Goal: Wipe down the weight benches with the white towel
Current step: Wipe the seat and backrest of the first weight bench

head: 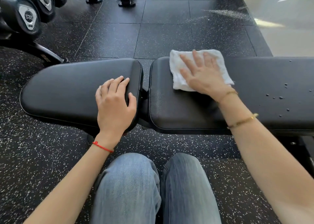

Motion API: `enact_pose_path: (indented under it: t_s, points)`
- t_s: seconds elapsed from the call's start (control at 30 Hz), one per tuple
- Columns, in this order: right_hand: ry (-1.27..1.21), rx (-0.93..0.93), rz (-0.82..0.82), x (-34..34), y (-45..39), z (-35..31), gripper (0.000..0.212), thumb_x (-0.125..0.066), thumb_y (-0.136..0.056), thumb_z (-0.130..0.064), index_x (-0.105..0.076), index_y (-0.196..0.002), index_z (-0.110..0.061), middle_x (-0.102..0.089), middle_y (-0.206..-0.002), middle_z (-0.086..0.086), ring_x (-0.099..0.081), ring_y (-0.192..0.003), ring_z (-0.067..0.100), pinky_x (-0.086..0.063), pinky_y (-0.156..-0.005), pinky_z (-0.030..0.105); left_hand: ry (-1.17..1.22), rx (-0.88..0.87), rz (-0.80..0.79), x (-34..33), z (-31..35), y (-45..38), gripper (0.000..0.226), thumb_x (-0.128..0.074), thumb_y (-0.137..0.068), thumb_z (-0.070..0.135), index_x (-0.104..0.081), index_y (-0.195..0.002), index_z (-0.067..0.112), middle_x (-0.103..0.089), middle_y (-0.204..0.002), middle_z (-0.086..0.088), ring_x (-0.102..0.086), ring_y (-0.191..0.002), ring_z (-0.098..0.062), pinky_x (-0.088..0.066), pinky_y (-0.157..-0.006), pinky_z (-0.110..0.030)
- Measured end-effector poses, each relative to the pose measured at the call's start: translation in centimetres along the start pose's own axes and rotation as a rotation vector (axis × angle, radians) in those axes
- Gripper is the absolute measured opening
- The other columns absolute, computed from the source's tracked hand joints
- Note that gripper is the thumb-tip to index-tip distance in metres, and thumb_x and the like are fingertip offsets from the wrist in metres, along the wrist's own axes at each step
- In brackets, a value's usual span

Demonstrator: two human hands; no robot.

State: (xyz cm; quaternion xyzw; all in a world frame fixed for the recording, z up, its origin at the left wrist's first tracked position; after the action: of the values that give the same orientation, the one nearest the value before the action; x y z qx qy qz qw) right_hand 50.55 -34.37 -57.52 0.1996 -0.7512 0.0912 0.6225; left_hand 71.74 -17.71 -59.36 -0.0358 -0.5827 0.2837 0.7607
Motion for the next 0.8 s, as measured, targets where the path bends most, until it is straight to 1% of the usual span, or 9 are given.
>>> enact_pose_path:
  t_s: [0.07, 0.17, 0.27, 0.33, 0.4, 0.5, 0.57, 0.7, 0.8]
  points:
    - [0.014, 0.025, 0.002, -0.5, -0.1, -1.7, 0.057, -0.017, -0.101, -0.054, -0.004, -0.155, -0.043, 0.006, -0.166, 0.001, 0.013, -0.150, 0.034, 0.014, -0.120, 0.049, 0.002, -0.002, 0.001, 0.0, 0.0, 0.0, 0.045, -0.049, -0.092, 0.026, -0.057, -0.135, 0.016, -0.055, -0.142, 0.000, -0.043, -0.134, -0.024, -0.026, -0.117, -0.046]
    - [0.052, 0.176, 0.057, -1.9, 3.9, -4.3, 0.058, -0.019, -0.100, -0.057, -0.003, -0.155, -0.044, 0.003, -0.166, 0.001, 0.010, -0.151, 0.033, 0.012, -0.120, 0.049, 0.014, 0.000, 0.007, 0.1, 0.0, 0.0, 0.045, -0.049, -0.092, 0.026, -0.058, -0.135, 0.016, -0.056, -0.141, 0.000, -0.044, -0.134, -0.024, -0.027, -0.117, -0.046]
    - [0.071, 0.263, 0.054, -2.5, 8.8, -4.9, 0.060, -0.013, -0.098, -0.061, 0.000, -0.154, -0.046, 0.005, -0.166, -0.001, 0.012, -0.151, 0.031, 0.019, -0.117, 0.042, 0.021, 0.002, 0.002, 0.2, 0.0, 0.0, 0.044, -0.050, -0.092, 0.026, -0.058, -0.135, 0.016, -0.056, -0.141, 0.001, -0.044, -0.134, -0.024, -0.027, -0.117, -0.045]
    - [0.121, 0.278, 0.068, -2.8, 11.2, -4.5, 0.060, -0.008, -0.098, -0.062, 0.001, -0.155, -0.044, 0.005, -0.166, 0.001, 0.012, -0.151, 0.030, 0.018, -0.119, 0.041, 0.029, -0.009, -0.004, 0.4, 0.2, 0.2, 0.042, -0.051, -0.093, 0.024, -0.060, -0.133, 0.016, -0.057, -0.140, 0.001, -0.044, -0.134, -0.023, -0.027, -0.117, -0.044]
    - [0.195, 0.293, 0.110, -3.1, 12.9, -4.1, 0.062, -0.008, -0.099, -0.062, -0.003, -0.156, -0.040, -0.002, -0.166, 0.003, 0.005, -0.152, 0.032, 0.007, -0.122, 0.047, 0.049, -0.060, -0.003, 0.6, 0.3, 0.4, 0.036, -0.050, -0.094, 0.021, -0.064, -0.127, 0.017, -0.060, -0.136, 0.002, -0.048, -0.132, -0.021, -0.027, -0.117, -0.044]
    - [0.272, 0.320, 0.150, -3.4, 13.5, -4.0, 0.064, -0.010, -0.100, -0.063, -0.010, -0.157, -0.035, -0.014, -0.164, 0.007, -0.008, -0.151, 0.037, -0.009, -0.121, 0.053, 0.132, -0.140, -0.004, 1.1, 0.7, 0.9, 0.029, -0.051, -0.096, 0.017, -0.069, -0.118, 0.018, -0.066, -0.125, 0.003, -0.055, -0.125, -0.019, -0.032, -0.114, -0.046]
    - [0.299, 0.333, 0.174, -3.6, 13.4, -4.2, 0.065, -0.014, -0.100, -0.064, -0.014, -0.157, -0.033, -0.020, -0.163, 0.010, -0.014, -0.149, 0.040, -0.014, -0.119, 0.056, 0.189, -0.176, -0.025, 1.3, 1.3, 1.6, 0.027, -0.054, -0.095, 0.016, -0.070, -0.117, 0.017, -0.068, -0.121, 0.003, -0.057, -0.122, -0.020, -0.036, -0.111, -0.046]
    - [0.324, 0.377, 0.267, -4.7, 14.5, -3.3, 0.066, -0.032, -0.099, -0.065, -0.024, -0.155, -0.032, -0.028, -0.160, 0.011, -0.024, -0.146, 0.041, -0.025, -0.115, 0.058, 0.163, -0.229, -0.044, 1.1, 2.1, 2.6, 0.025, -0.057, -0.095, 0.017, -0.071, -0.115, 0.016, -0.070, -0.118, 0.003, -0.056, -0.124, -0.020, -0.035, -0.112, -0.048]
    - [0.335, 0.351, 0.338, -4.9, 15.4, -1.2, 0.066, -0.035, -0.098, -0.064, -0.024, -0.155, -0.031, -0.029, -0.159, 0.011, -0.024, -0.147, 0.040, -0.025, -0.116, 0.057, 0.150, -0.220, -0.037, 0.9, 1.8, 2.5, 0.025, -0.056, -0.095, 0.018, -0.071, -0.115, 0.017, -0.070, -0.118, 0.004, -0.056, -0.124, -0.020, -0.034, -0.112, -0.048]
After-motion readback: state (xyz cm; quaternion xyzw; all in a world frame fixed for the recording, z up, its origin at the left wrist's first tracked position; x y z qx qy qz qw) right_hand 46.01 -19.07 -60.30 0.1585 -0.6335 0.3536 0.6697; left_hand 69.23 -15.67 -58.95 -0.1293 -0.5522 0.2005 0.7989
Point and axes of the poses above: each hand's wrist, its own y-axis away from the middle knuckle, its own x-axis out of the back of the hand, z = x × y, the point moved 2 cm from there along -y, towards the middle knuckle
